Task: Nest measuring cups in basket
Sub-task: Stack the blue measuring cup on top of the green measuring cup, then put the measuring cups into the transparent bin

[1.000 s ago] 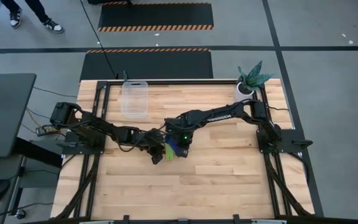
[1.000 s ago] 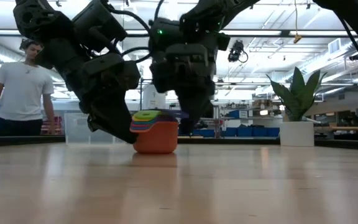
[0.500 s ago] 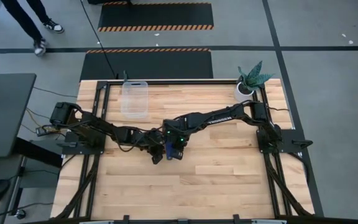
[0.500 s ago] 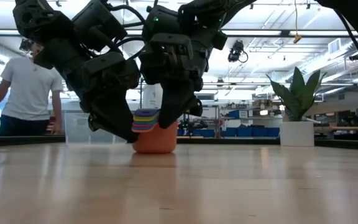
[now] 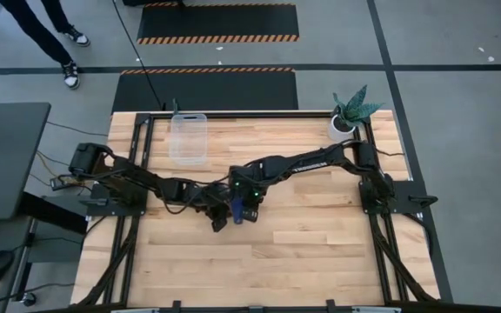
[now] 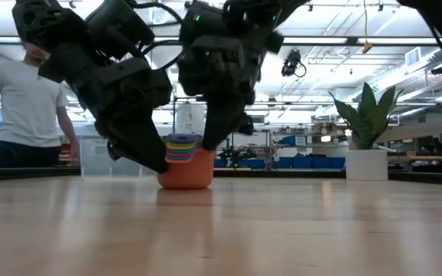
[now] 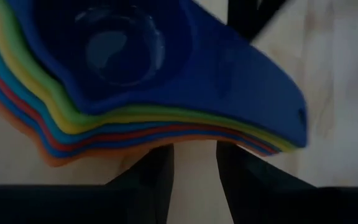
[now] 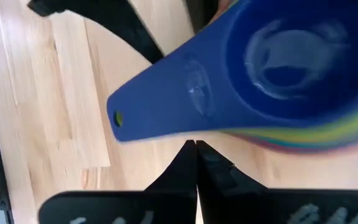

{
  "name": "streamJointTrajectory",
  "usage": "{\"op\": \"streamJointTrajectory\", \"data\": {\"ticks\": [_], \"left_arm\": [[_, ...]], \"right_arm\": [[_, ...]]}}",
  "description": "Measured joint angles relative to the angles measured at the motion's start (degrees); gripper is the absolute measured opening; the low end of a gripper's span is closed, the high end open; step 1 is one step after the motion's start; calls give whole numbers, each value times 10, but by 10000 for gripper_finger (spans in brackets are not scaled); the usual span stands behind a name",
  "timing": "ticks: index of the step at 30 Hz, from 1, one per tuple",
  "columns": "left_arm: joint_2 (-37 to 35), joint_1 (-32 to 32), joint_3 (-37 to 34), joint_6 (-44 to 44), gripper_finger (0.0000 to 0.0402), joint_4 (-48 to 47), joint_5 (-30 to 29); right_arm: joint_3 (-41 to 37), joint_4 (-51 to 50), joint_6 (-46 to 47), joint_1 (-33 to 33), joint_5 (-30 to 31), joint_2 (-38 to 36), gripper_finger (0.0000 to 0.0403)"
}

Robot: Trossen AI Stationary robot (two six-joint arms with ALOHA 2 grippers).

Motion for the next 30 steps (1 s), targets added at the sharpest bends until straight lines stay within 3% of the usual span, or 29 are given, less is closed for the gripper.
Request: {"op": "streamJointTrajectory", "data": {"ticks": [8,15,23,30], "left_arm": [[-31,-9,0,-2,128,-61,17],[-69,-43,0,-3,128,-126,19],[-87,-77,0,-52,128,-121,18],[-87,-95,0,-143,128,-82,6]], "right_arm": [[0,-107,-3,0,74,-107,0],[1,-187,-3,20,158,-253,0],[1,-266,-5,63,307,-428,0],[1,-370,-5,113,419,-527,0]]}}
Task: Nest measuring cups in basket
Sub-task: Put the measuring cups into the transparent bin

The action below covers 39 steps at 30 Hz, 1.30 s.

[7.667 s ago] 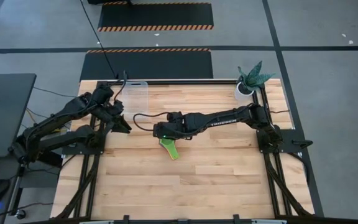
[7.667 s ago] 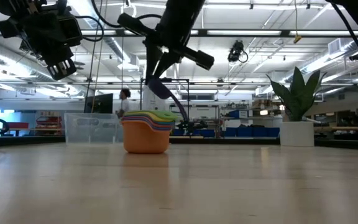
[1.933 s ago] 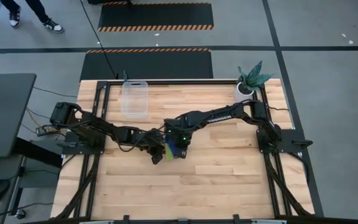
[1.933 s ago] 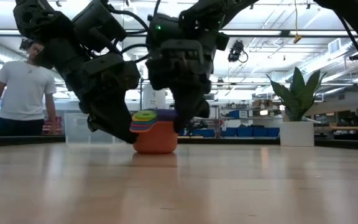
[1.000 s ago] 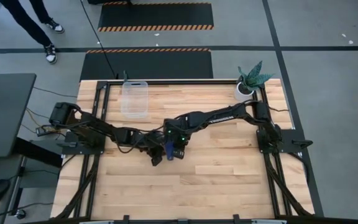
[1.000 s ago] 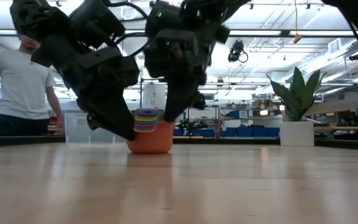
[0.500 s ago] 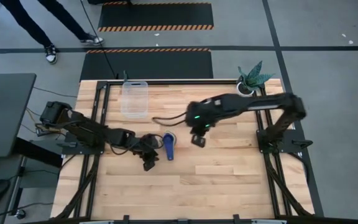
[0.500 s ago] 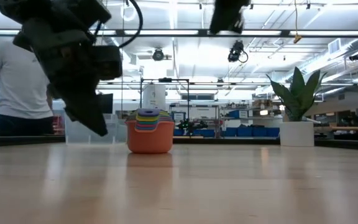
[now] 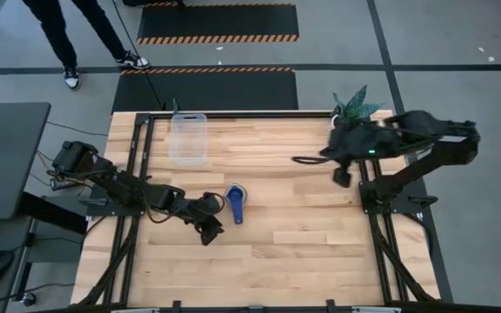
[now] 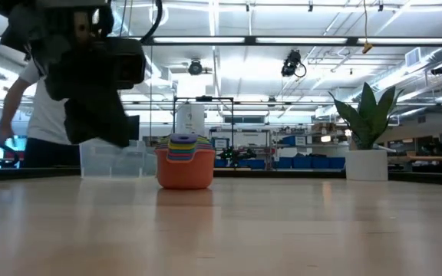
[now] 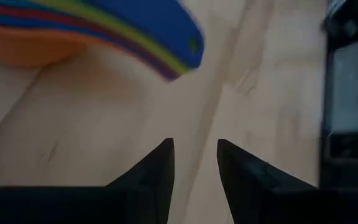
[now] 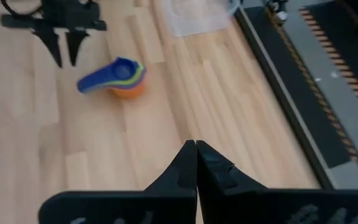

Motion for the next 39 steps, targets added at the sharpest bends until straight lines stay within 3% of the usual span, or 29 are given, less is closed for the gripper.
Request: {"op": "streamJointTrajectory", "data": {"ticks": [7,12,16,22,29,35,39], "left_arm": [[0,0,61,-55,128,-26,-39],[3,1,174,-60,128,-206,-73],[16,1,284,-124,128,-393,-112],[38,1,409,-233,128,-518,-156],[84,7,486,-296,128,-610,-127],[125,21,502,-359,128,-636,-63],[146,29,502,-390,128,-635,-50]], "right_arm": [[-72,-25,1,30,25,-93,0],[-206,62,1,40,16,-185,0],[-304,139,0,41,-11,-245,0],[-411,234,-29,41,-46,-300,0],[-483,388,-113,40,-146,-348,0],[-535,490,-166,40,-219,-384,0],[-562,527,-182,40,-270,-404,0]]}}
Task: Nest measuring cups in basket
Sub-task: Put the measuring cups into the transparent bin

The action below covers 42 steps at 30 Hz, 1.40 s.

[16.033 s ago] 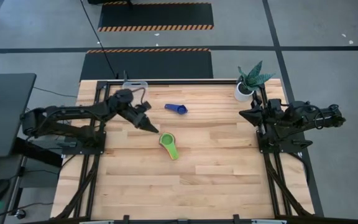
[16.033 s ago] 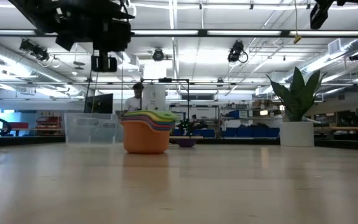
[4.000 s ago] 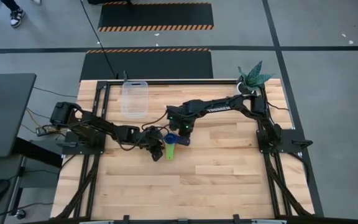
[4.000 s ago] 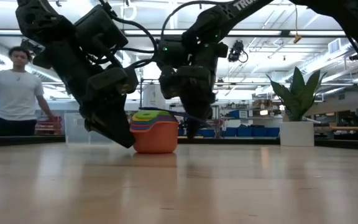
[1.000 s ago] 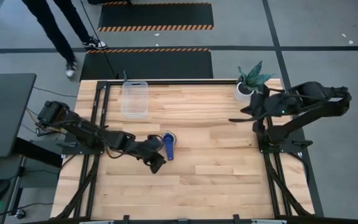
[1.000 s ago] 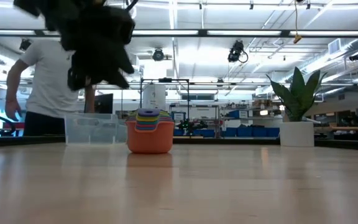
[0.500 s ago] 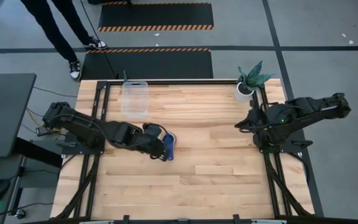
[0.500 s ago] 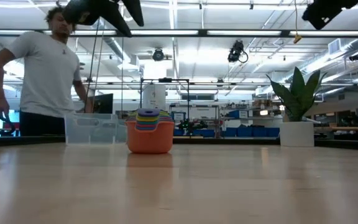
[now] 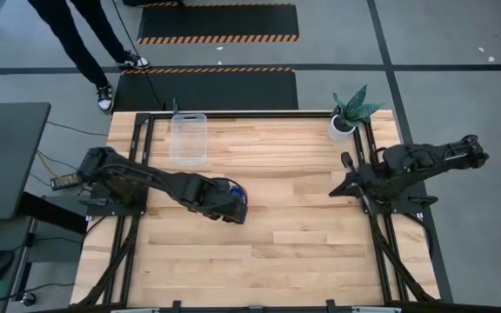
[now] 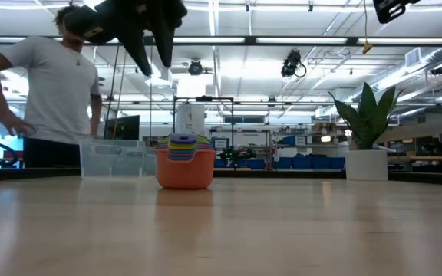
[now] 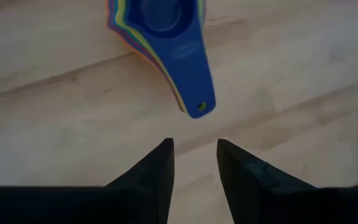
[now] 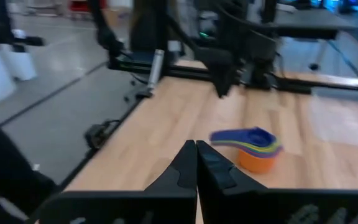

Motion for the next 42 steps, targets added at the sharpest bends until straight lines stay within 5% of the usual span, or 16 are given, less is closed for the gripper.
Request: {"op": "streamJointTrajectory", "data": {"ticks": [18,42], "left_arm": [[11,12,0,33,128,77,-45],[22,30,0,36,142,106,2]], "right_arm": [[-19,21,-8,0,-41,-42,0],[-19,26,-8,0,-35,-41,18]]}}
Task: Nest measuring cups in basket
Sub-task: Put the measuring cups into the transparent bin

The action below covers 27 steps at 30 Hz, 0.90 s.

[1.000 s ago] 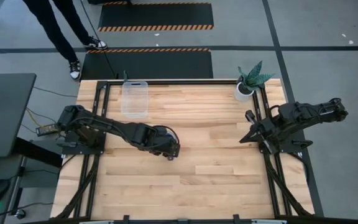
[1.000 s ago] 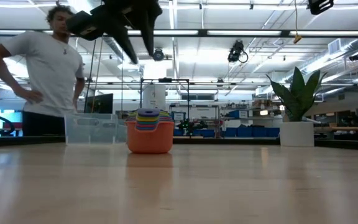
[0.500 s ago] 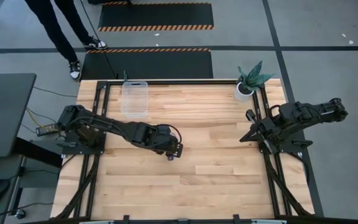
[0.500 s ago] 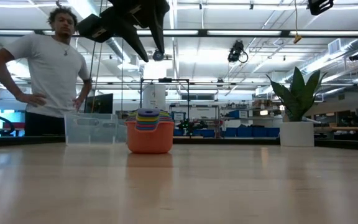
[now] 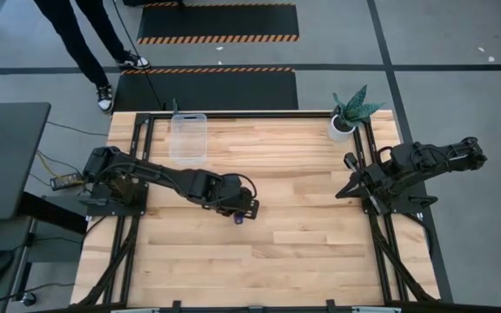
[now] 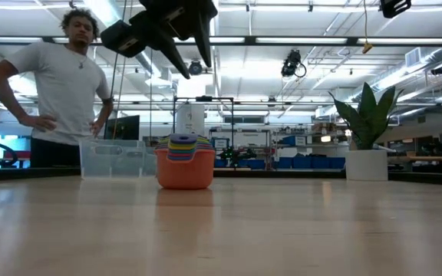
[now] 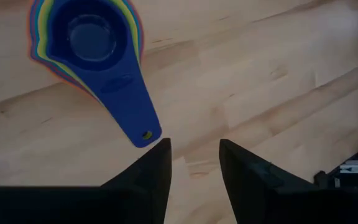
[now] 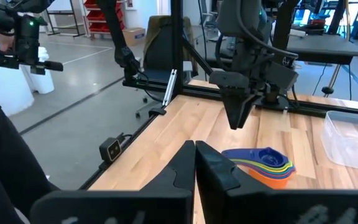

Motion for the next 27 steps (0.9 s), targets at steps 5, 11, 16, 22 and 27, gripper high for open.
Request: {"op": "streamJointTrajectory", "data": {"ticks": [5,11,16,22,27], "left_arm": [[0,0,0,-13,142,1,0],[0,2,0,-29,142,0,0],[0,9,0,-39,142,-3,-10],[0,18,0,-48,142,-1,-19],[0,19,0,-46,142,10,-41]], "right_arm": [[0,0,0,0,0,0,18],[0,0,0,0,0,0,18],[0,0,0,0,0,0,19],[0,0,0,0,0,0,19],[0,0,0,0,0,0,19]]}}
